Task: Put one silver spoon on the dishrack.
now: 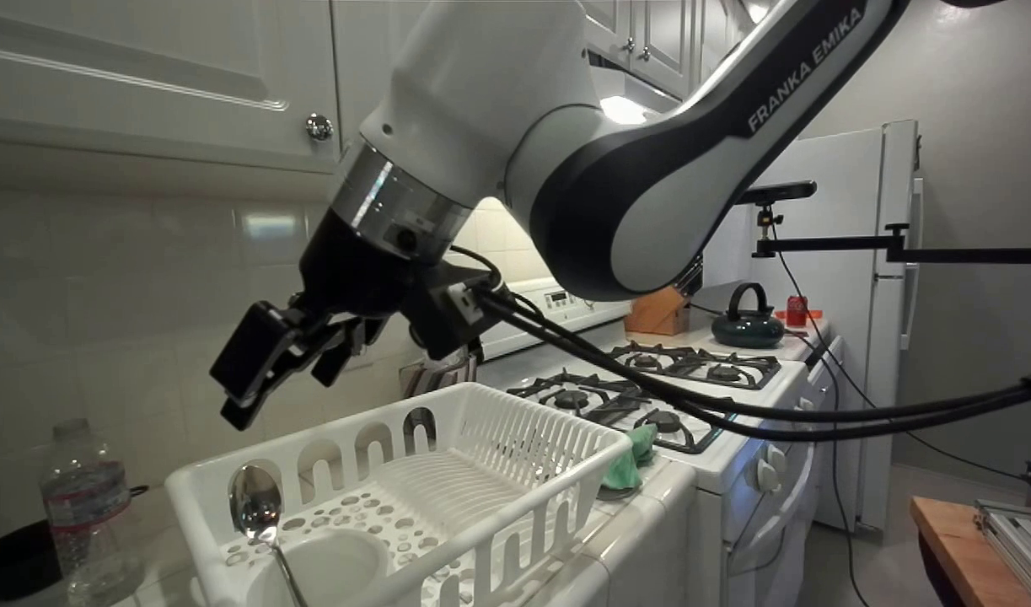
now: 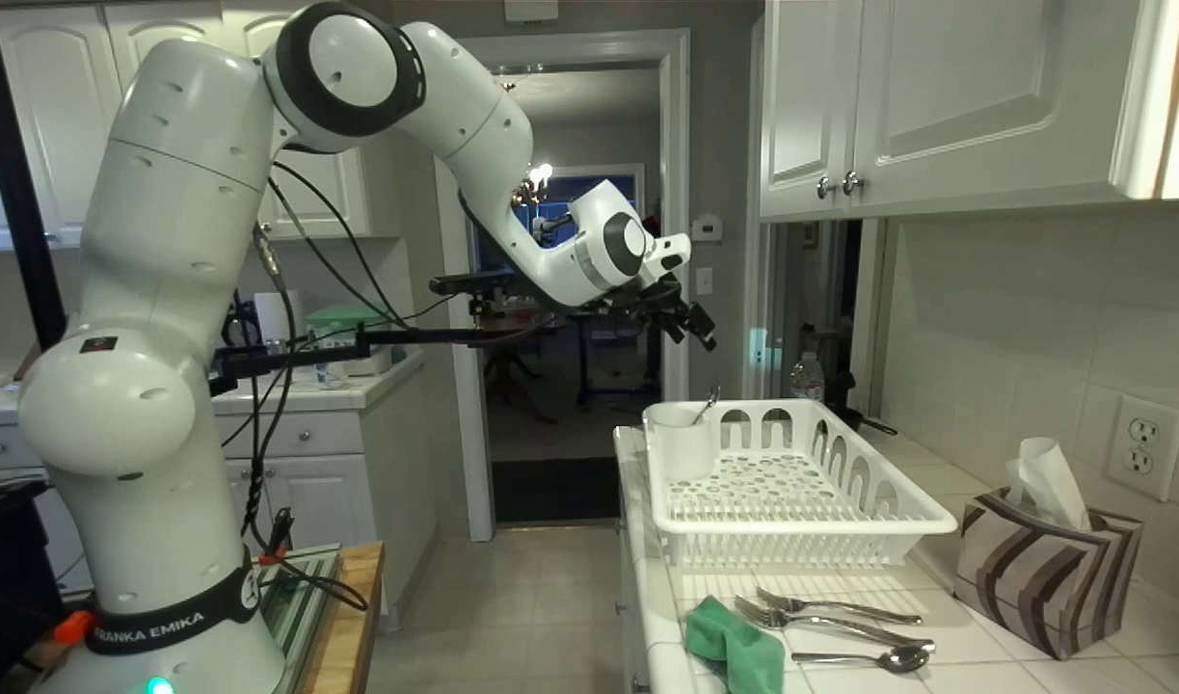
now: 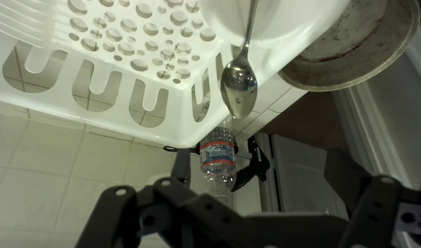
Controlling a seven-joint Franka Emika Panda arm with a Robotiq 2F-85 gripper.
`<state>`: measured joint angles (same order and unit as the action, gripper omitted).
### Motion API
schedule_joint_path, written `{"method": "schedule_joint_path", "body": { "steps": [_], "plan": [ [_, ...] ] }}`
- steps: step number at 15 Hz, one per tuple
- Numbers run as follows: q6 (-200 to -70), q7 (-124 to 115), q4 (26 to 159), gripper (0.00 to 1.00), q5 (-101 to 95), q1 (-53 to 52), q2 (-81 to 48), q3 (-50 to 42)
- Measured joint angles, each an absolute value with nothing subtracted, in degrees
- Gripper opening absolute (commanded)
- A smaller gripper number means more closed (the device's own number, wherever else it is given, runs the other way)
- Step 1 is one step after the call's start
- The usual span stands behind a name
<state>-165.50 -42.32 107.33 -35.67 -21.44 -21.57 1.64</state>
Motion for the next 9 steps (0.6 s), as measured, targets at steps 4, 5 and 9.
{"method": "schedule_joint_path", "body": {
  "steps": [4,5,9],
  "plan": [
    [-165.0,-44.1,109.7,1.00,-32.7,-21.0,-19.0,1.8],
    [-164.8,-44.6,110.3,1.00,-32.3,-20.9,-18.3,1.7],
    [-164.7,-42.4,114.4,1.00,-27.2,-18.6,-15.0,4.0]
  ]
}}
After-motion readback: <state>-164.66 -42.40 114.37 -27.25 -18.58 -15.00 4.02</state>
